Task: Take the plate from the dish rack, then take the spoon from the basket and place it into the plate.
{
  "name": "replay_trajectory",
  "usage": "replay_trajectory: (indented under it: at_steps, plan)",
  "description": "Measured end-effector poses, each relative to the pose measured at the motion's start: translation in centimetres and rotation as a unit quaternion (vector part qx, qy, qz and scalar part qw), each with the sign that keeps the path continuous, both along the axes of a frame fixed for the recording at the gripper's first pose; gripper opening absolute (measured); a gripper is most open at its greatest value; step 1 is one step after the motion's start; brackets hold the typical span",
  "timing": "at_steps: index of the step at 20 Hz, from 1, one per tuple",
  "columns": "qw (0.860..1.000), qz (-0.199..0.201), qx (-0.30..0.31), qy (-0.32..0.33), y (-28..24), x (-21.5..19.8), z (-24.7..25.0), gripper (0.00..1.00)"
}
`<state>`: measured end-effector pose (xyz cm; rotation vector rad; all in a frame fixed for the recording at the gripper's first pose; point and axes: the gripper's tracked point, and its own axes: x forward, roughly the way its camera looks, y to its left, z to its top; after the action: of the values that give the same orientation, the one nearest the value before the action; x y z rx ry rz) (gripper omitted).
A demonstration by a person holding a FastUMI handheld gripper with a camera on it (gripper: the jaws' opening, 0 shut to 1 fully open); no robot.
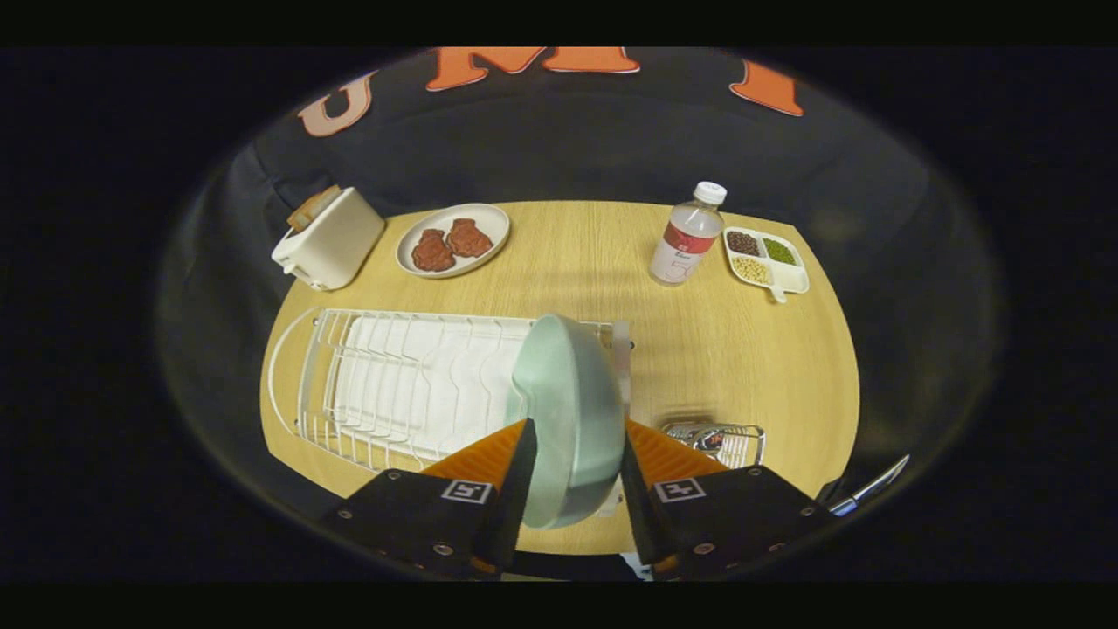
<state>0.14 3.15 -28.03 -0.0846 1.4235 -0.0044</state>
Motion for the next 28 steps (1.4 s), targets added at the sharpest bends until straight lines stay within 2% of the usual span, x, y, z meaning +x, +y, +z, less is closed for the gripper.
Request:
replay_trajectory:
  at_steps: [6,11,15,18,22,28]
  plan:
    - [1.0,0.001,-0.027,0.008,0.9,-0.1,0.1,0.34]
    - [0.999,-0.017,-0.046,-0.023,0.7,1.3,2.0,0.3]
    - [0.992,-0.011,-0.104,-0.072,-1.5,2.9,4.7,0.26]
    - [0.994,-0.036,-0.077,-0.072,-1.0,2.3,5.7,0.21]
    - [0.992,-0.06,-0.064,-0.085,-2.1,0.8,7.6,0.21]
    - [0.992,-0.095,-0.021,-0.076,-3.7,-3.5,9.1,0.21]
